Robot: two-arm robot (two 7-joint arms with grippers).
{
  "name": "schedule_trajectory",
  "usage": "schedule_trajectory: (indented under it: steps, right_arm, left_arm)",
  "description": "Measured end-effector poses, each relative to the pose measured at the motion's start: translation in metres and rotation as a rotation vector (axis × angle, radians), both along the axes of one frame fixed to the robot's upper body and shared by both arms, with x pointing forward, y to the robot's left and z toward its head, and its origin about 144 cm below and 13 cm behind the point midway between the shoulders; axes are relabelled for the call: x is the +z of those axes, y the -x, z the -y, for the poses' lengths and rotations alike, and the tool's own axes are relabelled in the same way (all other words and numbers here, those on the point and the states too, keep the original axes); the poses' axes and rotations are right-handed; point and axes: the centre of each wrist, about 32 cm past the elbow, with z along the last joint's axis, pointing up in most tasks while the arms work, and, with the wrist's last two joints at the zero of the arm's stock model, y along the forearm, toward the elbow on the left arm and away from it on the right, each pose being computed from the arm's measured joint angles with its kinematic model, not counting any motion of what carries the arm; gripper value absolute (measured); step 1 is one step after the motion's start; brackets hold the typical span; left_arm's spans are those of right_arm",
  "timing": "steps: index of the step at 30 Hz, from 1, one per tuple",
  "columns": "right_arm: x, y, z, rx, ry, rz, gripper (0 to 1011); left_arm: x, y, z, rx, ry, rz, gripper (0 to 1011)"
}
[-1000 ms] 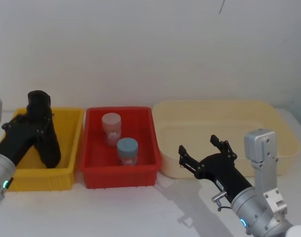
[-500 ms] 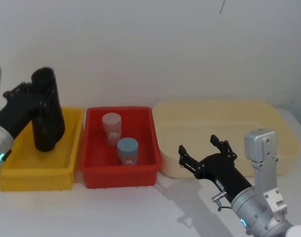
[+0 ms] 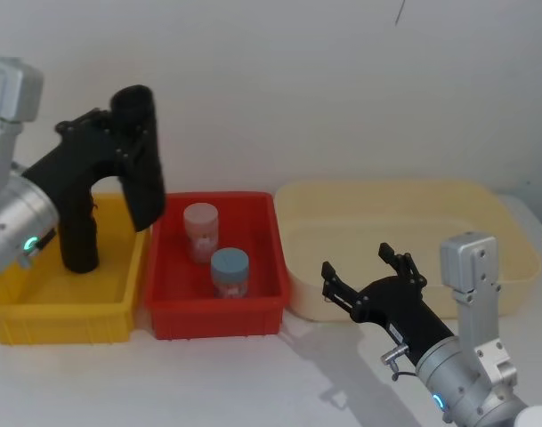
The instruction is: Pick up the garbage bag with the one hand and transfer it to the other hand.
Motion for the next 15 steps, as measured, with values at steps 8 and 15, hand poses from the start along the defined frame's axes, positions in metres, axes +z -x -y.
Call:
schedule_trajectory:
  steps: [8, 15]
  right_arm:
    - [0.0, 0.0, 0.0, 0.0, 0.0, 0.0, 1001]
    - [0.0, 0.0, 0.0, 0.0, 0.0, 0.0, 1001]
  left_arm:
    - [0.006, -0.012, 0.018, -0.116, -0.001, -0.004, 375]
    - [0.005, -0.025, 0.043, -0.236, 0.012, -0.02, 375]
